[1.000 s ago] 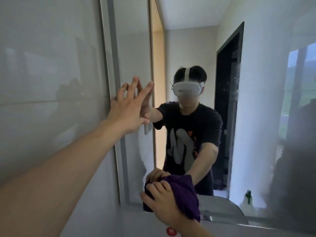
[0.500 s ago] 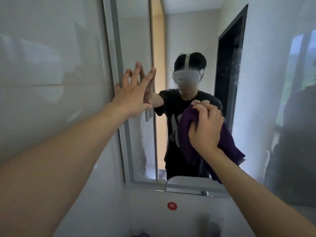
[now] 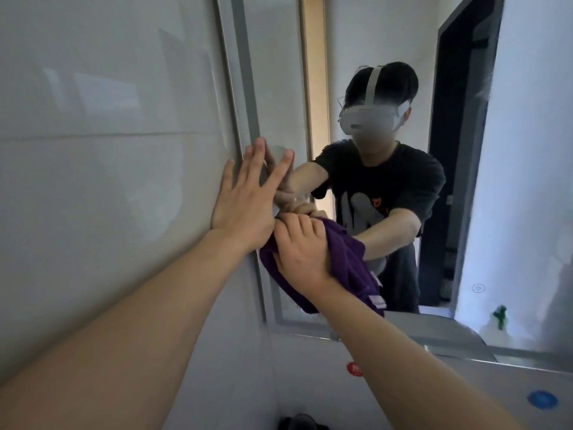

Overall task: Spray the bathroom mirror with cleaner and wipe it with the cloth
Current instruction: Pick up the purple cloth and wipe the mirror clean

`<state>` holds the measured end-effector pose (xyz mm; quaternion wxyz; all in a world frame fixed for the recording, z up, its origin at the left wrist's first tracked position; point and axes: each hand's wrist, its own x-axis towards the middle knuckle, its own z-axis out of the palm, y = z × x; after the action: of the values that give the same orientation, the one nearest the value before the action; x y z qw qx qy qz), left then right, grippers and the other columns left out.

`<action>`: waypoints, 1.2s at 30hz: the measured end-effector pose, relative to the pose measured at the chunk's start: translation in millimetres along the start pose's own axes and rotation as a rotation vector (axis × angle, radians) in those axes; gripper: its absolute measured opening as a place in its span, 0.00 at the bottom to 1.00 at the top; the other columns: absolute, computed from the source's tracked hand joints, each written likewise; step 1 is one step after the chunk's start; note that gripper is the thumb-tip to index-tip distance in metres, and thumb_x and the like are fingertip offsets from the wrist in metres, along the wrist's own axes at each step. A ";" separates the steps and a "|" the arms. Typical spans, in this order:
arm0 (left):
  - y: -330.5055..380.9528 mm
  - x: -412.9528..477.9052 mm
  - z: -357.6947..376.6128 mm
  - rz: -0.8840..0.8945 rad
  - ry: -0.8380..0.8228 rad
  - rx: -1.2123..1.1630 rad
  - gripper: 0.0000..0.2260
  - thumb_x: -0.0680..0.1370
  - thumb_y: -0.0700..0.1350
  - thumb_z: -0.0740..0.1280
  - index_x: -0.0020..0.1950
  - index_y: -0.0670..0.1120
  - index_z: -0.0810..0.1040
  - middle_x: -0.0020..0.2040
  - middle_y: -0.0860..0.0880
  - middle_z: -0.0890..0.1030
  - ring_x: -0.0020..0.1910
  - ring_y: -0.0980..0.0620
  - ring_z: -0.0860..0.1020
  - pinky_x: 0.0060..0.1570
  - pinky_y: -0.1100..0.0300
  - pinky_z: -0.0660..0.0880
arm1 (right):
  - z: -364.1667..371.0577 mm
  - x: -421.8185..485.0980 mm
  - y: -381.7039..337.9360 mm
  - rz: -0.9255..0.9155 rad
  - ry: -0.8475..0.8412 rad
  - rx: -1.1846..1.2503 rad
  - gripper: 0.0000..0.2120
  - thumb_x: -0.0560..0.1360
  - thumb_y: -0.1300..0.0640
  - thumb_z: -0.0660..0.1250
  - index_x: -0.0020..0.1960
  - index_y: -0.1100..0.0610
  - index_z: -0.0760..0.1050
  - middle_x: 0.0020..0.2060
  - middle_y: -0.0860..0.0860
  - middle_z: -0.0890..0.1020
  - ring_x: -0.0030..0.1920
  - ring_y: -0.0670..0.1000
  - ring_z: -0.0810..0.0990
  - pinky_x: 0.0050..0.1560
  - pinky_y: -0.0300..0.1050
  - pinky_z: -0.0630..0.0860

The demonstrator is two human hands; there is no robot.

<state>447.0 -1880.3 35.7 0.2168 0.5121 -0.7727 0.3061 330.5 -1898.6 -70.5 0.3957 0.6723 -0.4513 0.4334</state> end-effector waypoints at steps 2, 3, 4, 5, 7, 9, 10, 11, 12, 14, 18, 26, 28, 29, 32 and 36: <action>-2.1 1.8 6.1 0.009 0.066 0.012 0.43 0.80 0.46 0.63 0.82 0.59 0.33 0.83 0.41 0.37 0.83 0.42 0.40 0.81 0.42 0.43 | 15.0 -16.0 -15.3 -0.047 -0.022 0.005 0.09 0.72 0.58 0.72 0.52 0.57 0.81 0.47 0.53 0.83 0.44 0.56 0.80 0.49 0.50 0.70; -2.6 2.6 9.1 0.019 0.097 0.027 0.41 0.81 0.47 0.62 0.82 0.59 0.33 0.84 0.41 0.38 0.83 0.41 0.42 0.81 0.42 0.44 | 20.8 -25.6 -23.2 -0.073 -0.061 0.013 0.10 0.72 0.58 0.70 0.54 0.57 0.81 0.48 0.53 0.83 0.45 0.56 0.80 0.50 0.50 0.68; -3.0 2.9 12.5 0.034 0.122 0.038 0.39 0.83 0.49 0.60 0.82 0.58 0.34 0.84 0.41 0.40 0.83 0.41 0.43 0.80 0.41 0.44 | 25.5 -36.3 -31.0 -0.098 -0.123 0.027 0.12 0.72 0.57 0.68 0.55 0.56 0.80 0.49 0.53 0.83 0.45 0.56 0.79 0.51 0.50 0.67; -3.6 2.9 15.1 0.047 0.141 0.042 0.37 0.83 0.53 0.59 0.82 0.58 0.34 0.84 0.40 0.40 0.83 0.41 0.43 0.80 0.41 0.45 | 29.0 -48.1 -37.4 -0.117 -0.206 0.044 0.15 0.71 0.55 0.66 0.57 0.56 0.80 0.50 0.53 0.82 0.46 0.56 0.79 0.52 0.50 0.66; -4.9 3.1 16.5 0.060 0.156 0.042 0.38 0.82 0.62 0.57 0.82 0.57 0.35 0.84 0.40 0.40 0.83 0.41 0.42 0.80 0.39 0.45 | 32.0 -74.9 -43.1 -0.157 -0.385 0.097 0.23 0.66 0.49 0.67 0.59 0.56 0.78 0.53 0.53 0.81 0.50 0.56 0.77 0.54 0.51 0.65; -5.4 4.2 17.0 0.060 0.138 0.036 0.46 0.76 0.73 0.56 0.83 0.55 0.36 0.83 0.40 0.39 0.83 0.40 0.41 0.79 0.38 0.45 | 33.6 -104.5 -38.5 -0.251 -0.499 0.130 0.27 0.65 0.46 0.69 0.61 0.56 0.76 0.56 0.53 0.79 0.53 0.55 0.75 0.57 0.53 0.66; -5.9 5.0 18.4 0.053 0.121 0.042 0.51 0.71 0.78 0.56 0.83 0.55 0.35 0.83 0.39 0.38 0.83 0.40 0.41 0.79 0.37 0.45 | 33.7 -118.3 -34.0 -0.318 -0.532 0.105 0.26 0.67 0.45 0.69 0.62 0.55 0.75 0.57 0.53 0.79 0.53 0.55 0.75 0.58 0.53 0.66; -6.0 5.5 20.0 0.049 0.110 0.056 0.56 0.67 0.81 0.57 0.82 0.54 0.33 0.83 0.39 0.37 0.83 0.39 0.41 0.79 0.37 0.46 | 32.8 -132.0 -28.9 -0.377 -0.554 0.056 0.24 0.69 0.45 0.68 0.61 0.54 0.76 0.56 0.51 0.80 0.53 0.54 0.76 0.59 0.52 0.65; -5.8 6.4 21.8 0.047 0.107 0.075 0.59 0.64 0.82 0.58 0.81 0.54 0.31 0.83 0.39 0.37 0.83 0.39 0.41 0.79 0.36 0.46 | 31.1 -142.8 -22.8 -0.423 -0.551 0.006 0.20 0.71 0.47 0.67 0.60 0.52 0.77 0.55 0.49 0.80 0.51 0.53 0.77 0.59 0.52 0.65; -6.1 8.4 24.7 0.042 0.117 0.101 0.62 0.62 0.83 0.60 0.81 0.54 0.29 0.83 0.38 0.37 0.83 0.38 0.41 0.79 0.36 0.47 | 27.9 -157.1 -6.8 -0.476 -0.522 -0.049 0.14 0.73 0.52 0.63 0.57 0.51 0.78 0.50 0.47 0.81 0.48 0.51 0.79 0.57 0.50 0.65; -6.5 6.1 22.3 0.037 0.127 0.123 0.61 0.63 0.82 0.60 0.82 0.53 0.33 0.83 0.38 0.37 0.83 0.38 0.41 0.78 0.37 0.45 | -0.2 -169.3 36.7 -0.429 -0.368 -0.074 0.12 0.76 0.57 0.59 0.54 0.52 0.79 0.45 0.49 0.82 0.43 0.52 0.80 0.53 0.50 0.66; -5.2 11.0 30.3 0.038 0.147 0.052 0.61 0.64 0.81 0.62 0.81 0.54 0.31 0.84 0.38 0.42 0.83 0.38 0.43 0.79 0.34 0.47 | -63.2 -99.9 98.4 0.029 -0.065 -0.085 0.21 0.68 0.55 0.69 0.60 0.57 0.72 0.50 0.59 0.82 0.52 0.57 0.71 0.52 0.54 0.65; -4.2 8.0 26.9 0.036 0.124 0.081 0.61 0.63 0.82 0.61 0.82 0.54 0.32 0.83 0.38 0.40 0.83 0.38 0.42 0.79 0.36 0.47 | -54.4 -79.4 84.0 0.057 -0.013 -0.069 0.19 0.71 0.54 0.70 0.60 0.57 0.73 0.51 0.58 0.81 0.52 0.57 0.72 0.53 0.54 0.66; -3.2 6.6 24.4 0.032 0.122 0.089 0.61 0.63 0.82 0.61 0.82 0.54 0.32 0.83 0.38 0.39 0.83 0.38 0.41 0.79 0.37 0.47 | -47.7 -71.3 74.1 0.060 -0.008 -0.064 0.20 0.71 0.54 0.71 0.60 0.57 0.73 0.51 0.58 0.81 0.52 0.56 0.72 0.53 0.54 0.66; -0.8 3.4 19.8 0.023 0.121 0.084 0.62 0.63 0.81 0.62 0.81 0.54 0.31 0.83 0.39 0.37 0.83 0.39 0.40 0.80 0.38 0.46 | -25.9 -63.1 41.2 0.022 -0.092 -0.050 0.21 0.67 0.53 0.75 0.58 0.55 0.76 0.50 0.54 0.82 0.50 0.56 0.77 0.52 0.52 0.66; -0.1 0.8 17.3 0.017 0.102 0.094 0.61 0.64 0.81 0.61 0.81 0.54 0.30 0.82 0.38 0.34 0.82 0.39 0.38 0.80 0.38 0.45 | -9.2 -88.4 15.5 -0.242 -0.311 -0.067 0.20 0.69 0.54 0.72 0.60 0.53 0.76 0.52 0.51 0.81 0.48 0.54 0.79 0.53 0.50 0.66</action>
<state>446.4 -1892.9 23.8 0.2292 0.4989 -0.7497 0.3695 294.5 -1871.1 -148.5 0.3926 0.7667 -0.4372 0.2584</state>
